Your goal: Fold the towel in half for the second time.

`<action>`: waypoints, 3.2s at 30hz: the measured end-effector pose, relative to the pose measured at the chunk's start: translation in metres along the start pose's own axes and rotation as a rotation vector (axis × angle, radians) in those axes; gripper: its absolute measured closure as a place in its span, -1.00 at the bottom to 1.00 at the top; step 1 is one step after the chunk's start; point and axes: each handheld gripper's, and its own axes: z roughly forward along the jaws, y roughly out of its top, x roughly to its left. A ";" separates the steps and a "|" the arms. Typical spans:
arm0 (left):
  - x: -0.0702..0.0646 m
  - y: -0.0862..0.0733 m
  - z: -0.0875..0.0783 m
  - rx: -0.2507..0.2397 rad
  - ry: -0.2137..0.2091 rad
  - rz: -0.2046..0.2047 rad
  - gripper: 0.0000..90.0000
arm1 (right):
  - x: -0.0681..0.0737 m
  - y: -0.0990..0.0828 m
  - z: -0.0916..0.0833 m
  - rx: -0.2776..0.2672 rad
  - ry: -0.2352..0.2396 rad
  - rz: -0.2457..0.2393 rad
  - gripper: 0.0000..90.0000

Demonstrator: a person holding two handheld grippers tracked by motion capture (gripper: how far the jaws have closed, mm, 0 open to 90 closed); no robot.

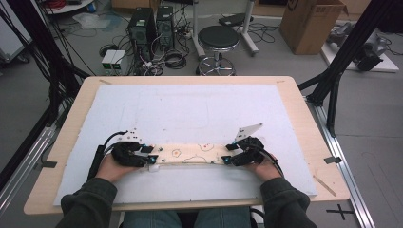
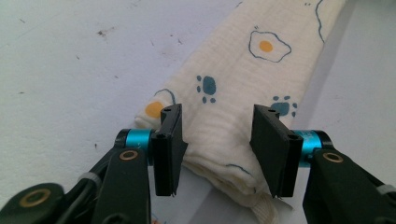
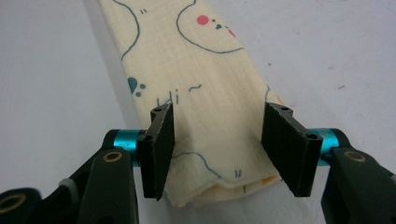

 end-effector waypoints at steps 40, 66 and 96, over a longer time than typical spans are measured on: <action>0.035 0.002 0.002 -0.100 0.043 -0.264 0.13 | -0.039 0.001 -0.007 -0.036 0.003 0.278 0.19; 0.027 0.005 0.002 -0.068 0.021 -0.217 0.80 | -0.031 0.004 -0.004 -0.030 0.053 0.240 0.78; 0.037 0.032 -0.002 -0.129 0.063 -0.227 0.82 | -0.046 0.030 -0.021 -0.052 -0.001 0.223 0.80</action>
